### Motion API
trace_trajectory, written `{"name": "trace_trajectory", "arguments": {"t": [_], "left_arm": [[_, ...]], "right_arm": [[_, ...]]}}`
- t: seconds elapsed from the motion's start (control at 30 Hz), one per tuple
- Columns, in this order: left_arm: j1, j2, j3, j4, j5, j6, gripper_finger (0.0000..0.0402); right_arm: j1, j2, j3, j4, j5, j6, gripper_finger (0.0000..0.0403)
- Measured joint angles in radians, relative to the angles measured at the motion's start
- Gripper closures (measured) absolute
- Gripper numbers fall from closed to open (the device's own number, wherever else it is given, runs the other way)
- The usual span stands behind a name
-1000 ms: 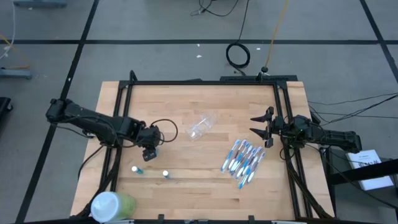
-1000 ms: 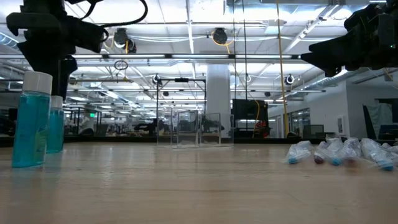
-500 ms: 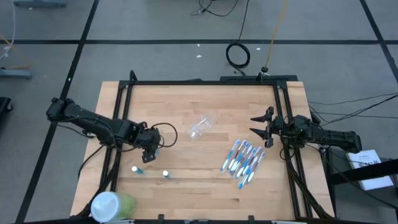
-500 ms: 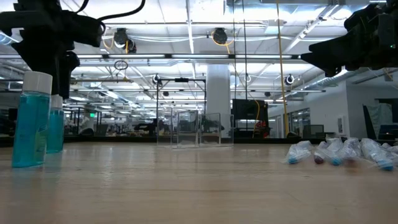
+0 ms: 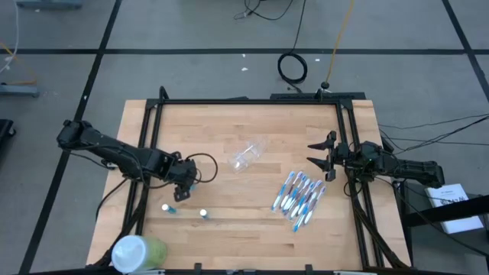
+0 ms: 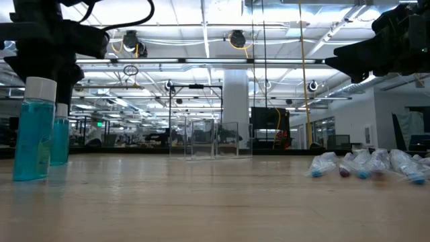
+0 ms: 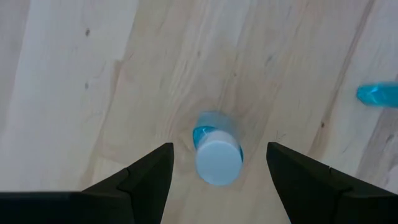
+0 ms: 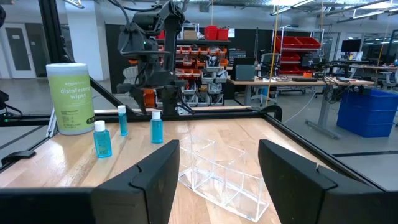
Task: Pick & Place toothbrushing station
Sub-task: Put the blue mouthwash into the transparent organizer
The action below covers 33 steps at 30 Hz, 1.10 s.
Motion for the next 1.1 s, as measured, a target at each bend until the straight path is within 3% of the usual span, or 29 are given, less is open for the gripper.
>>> {"name": "trace_trajectory", "arguments": {"t": [0.13,0.63,1.1], "left_arm": [[0.000,0.000,0.000,0.000,0.000,0.017,0.0149],[0.000,0.000,0.000,0.000,0.009,0.018,0.0291],[0.021,0.000,0.037,0.018,-0.045,0.043,0.0300]], "right_arm": [[0.000,0.000,0.000,0.000,0.000,0.000,0.0190],[0.000,0.000,0.000,0.000,0.000,0.000,0.0190],[0.000,0.000,0.000,0.000,0.000,0.000,0.0190]]}}
